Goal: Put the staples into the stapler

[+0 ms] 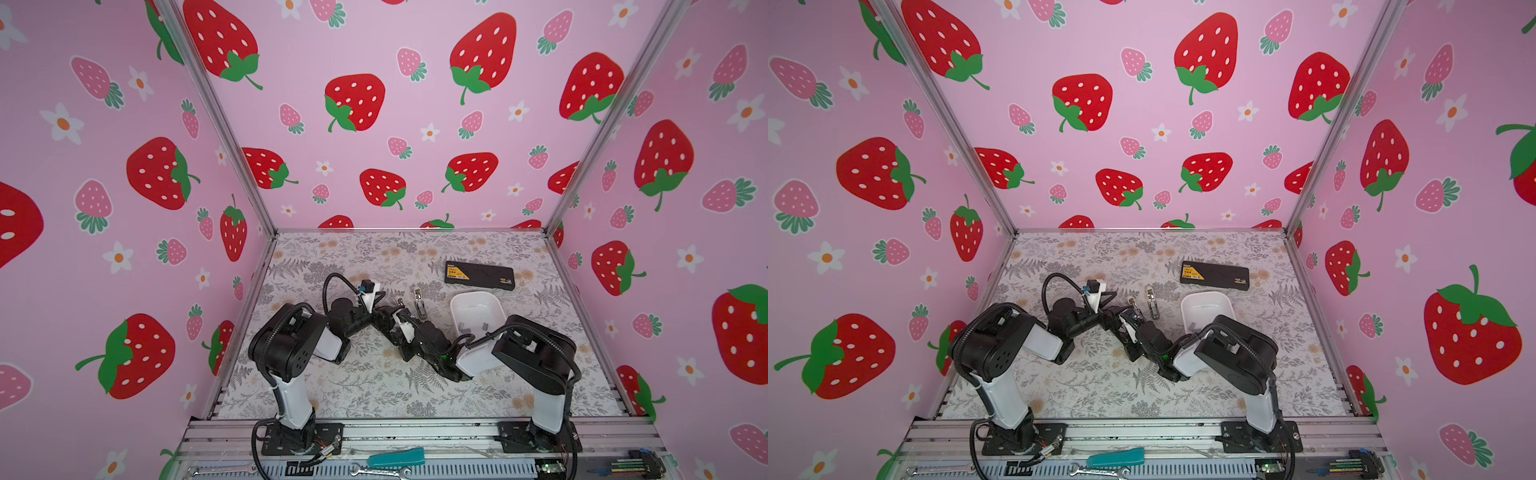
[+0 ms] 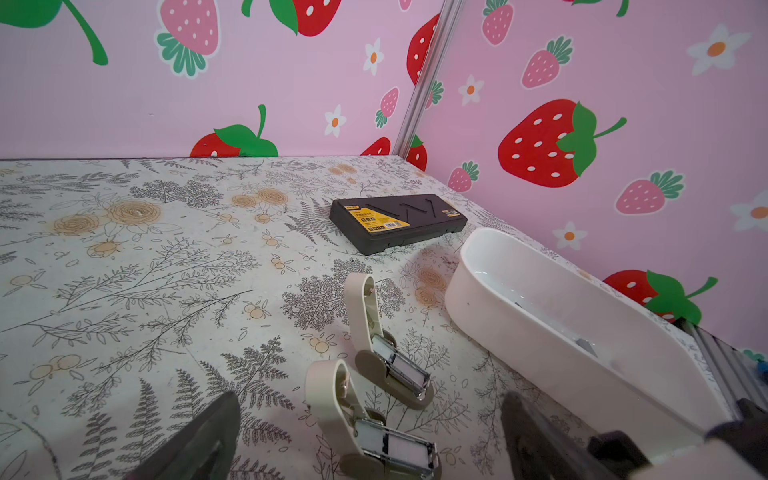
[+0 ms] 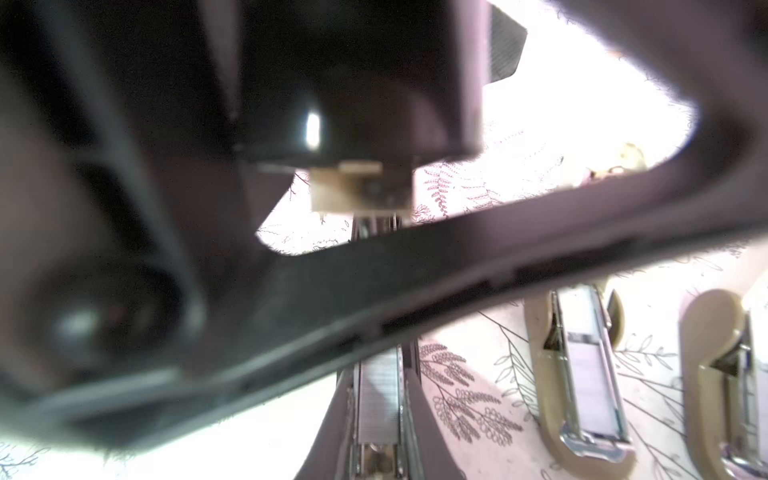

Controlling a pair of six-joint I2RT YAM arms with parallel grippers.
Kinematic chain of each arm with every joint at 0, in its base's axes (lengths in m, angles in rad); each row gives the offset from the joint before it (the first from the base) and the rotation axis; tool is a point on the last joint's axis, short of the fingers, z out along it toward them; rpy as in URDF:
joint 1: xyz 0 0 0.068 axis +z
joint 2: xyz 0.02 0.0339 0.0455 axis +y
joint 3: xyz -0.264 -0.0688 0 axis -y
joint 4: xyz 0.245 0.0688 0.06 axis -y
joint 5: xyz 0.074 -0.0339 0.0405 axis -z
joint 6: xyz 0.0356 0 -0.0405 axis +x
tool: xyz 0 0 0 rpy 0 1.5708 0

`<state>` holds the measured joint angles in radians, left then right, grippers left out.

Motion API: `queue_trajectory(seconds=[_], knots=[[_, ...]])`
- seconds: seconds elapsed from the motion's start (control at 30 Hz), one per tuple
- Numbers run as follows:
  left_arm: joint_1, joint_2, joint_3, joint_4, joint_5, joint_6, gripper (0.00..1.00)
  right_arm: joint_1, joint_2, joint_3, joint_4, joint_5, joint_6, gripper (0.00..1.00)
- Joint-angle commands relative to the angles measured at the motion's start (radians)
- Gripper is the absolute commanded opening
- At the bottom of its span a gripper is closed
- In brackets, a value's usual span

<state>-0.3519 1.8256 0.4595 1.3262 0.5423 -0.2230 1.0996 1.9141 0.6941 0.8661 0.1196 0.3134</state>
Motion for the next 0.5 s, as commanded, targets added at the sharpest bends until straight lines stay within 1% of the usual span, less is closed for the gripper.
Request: queue_trajectory(seconds=[0.0,0.07,0.17,0.23,0.33,0.47], knots=[[0.003,-0.070,0.000,0.064,-0.034,-0.081,0.99,0.006,0.020,-0.010,0.071,0.013,-0.002,0.06],[0.003,-0.111,0.029,-0.015,-0.037,-0.119,0.99,0.006,0.022,-0.010,0.071,0.015,-0.001,0.11],[0.002,-0.149,0.082,-0.141,-0.040,-0.161,0.99,0.006,0.021,-0.008,0.072,0.017,0.001,0.22],[0.002,-0.156,0.098,-0.174,-0.043,-0.181,0.99,0.006,0.021,-0.008,0.071,0.017,0.001,0.27],[0.004,-0.158,0.116,-0.217,-0.070,-0.197,0.99,0.006,0.017,-0.011,0.072,0.021,0.003,0.39],[0.006,-0.161,0.120,-0.256,-0.112,-0.199,0.99,0.006,-0.013,-0.025,0.062,0.026,0.006,0.47]])
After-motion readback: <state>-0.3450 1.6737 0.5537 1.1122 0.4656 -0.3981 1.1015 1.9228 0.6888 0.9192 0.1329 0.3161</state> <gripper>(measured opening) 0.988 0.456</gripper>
